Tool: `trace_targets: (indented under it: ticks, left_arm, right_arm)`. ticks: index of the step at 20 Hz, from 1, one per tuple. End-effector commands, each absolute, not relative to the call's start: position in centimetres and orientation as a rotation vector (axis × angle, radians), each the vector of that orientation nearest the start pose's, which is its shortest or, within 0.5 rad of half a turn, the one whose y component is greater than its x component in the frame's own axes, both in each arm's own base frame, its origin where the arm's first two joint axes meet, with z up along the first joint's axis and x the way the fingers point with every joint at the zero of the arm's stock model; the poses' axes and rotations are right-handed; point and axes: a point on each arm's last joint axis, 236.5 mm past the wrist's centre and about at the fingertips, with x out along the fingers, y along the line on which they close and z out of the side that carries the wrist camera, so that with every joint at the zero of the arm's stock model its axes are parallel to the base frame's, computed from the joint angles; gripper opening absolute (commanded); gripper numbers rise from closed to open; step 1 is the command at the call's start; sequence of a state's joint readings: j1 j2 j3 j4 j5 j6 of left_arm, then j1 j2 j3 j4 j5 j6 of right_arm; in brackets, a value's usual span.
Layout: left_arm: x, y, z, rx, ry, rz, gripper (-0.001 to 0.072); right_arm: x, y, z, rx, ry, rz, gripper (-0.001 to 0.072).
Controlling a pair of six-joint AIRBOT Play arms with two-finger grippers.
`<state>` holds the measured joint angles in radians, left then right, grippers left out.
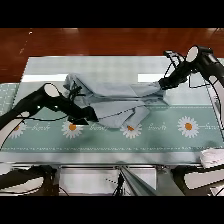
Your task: Fold the shirts.
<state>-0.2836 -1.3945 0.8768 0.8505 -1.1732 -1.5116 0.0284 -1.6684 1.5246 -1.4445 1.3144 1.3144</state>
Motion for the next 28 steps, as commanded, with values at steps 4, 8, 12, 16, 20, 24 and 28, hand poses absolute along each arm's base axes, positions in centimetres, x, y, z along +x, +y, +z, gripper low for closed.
trace_targets:
  ticks: [4,8,12,16,20,24,28]
  left_arm:
    - [25.7,-28.2,-9.4,-0.583,1.645,-0.514,0.0671]
    - [27.0,-29.7,-10.7,-0.667,1.607,-0.469,0.0595]
    - [28.9,-30.5,-10.7,-0.767,1.552,-0.425,0.0453]
    - [28.6,-30.7,-11.2,-0.765,1.567,-0.420,0.0179]
    - [28.2,-30.8,-11.0,-0.756,1.578,-0.444,0.0022]
    - [27.5,-32.3,-6.2,-0.639,1.518,-0.688,0.0021]
    - [30.9,-31.7,12.2,-0.543,1.011,-0.926,0.0020]
  right_arm:
    - [43.8,4.1,-3.6,-0.115,1.437,0.284,0.0026]
    - [43.4,4.1,-3.6,-0.115,1.453,0.287,0.0026]
    - [43.1,4.1,-3.6,-0.114,1.465,0.290,0.0026]
    - [43.1,4.1,-3.6,-0.114,1.468,0.291,0.0026]
    - [43.0,4.1,-3.6,-0.114,1.470,0.291,0.0026]
    - [42.9,4.0,-2.7,-0.119,1.456,0.289,0.0026]
    - [45.0,3.6,4.8,-0.151,1.204,0.249,0.0026]
